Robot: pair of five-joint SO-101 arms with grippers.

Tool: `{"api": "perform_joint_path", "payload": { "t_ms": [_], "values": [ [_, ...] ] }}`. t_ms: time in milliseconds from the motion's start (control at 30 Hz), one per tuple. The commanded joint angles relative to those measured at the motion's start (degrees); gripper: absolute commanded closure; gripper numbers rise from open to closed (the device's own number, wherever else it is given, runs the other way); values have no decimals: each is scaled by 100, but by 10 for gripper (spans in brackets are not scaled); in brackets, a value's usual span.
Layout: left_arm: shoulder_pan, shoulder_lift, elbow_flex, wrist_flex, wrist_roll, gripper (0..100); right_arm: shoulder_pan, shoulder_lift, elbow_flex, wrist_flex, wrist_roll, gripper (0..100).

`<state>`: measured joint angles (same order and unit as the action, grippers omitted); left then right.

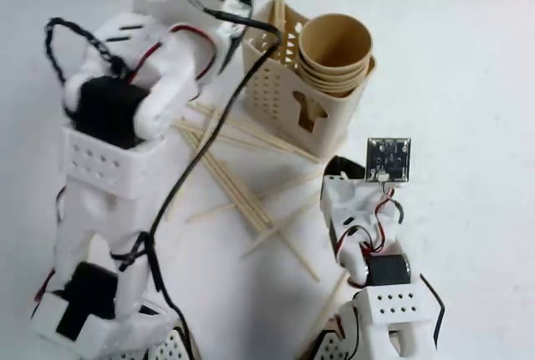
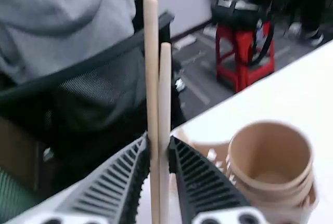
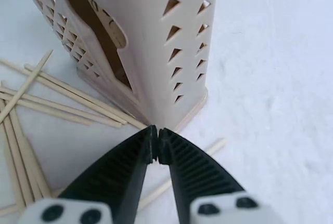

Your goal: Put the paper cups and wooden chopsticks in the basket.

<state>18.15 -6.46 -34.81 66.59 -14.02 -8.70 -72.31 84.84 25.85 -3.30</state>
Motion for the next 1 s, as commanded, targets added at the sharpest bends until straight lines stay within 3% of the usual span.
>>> {"api": "perform_joint_path", "payload": {
  "t_ms": [0,233,500,700,900,967],
  "values": [
    [242,145,-237,-782,202,977,66,-154,-44,-119,-53,980],
    [259,734,-246,-1934,246,977,66,-154,-53,-119,-53,980],
    [207,1341,-246,-2884,1046,977,66,-154,-53,-119,-35,978],
    [189,1780,-237,-2796,1064,971,66,-154,-53,-119,-18,978],
    [75,1727,-281,-1978,1073,821,66,-154,-62,-119,-9,978],
    [75,1578,-281,-1644,1037,812,66,-154,-79,-119,-9,978]
  ]
}}
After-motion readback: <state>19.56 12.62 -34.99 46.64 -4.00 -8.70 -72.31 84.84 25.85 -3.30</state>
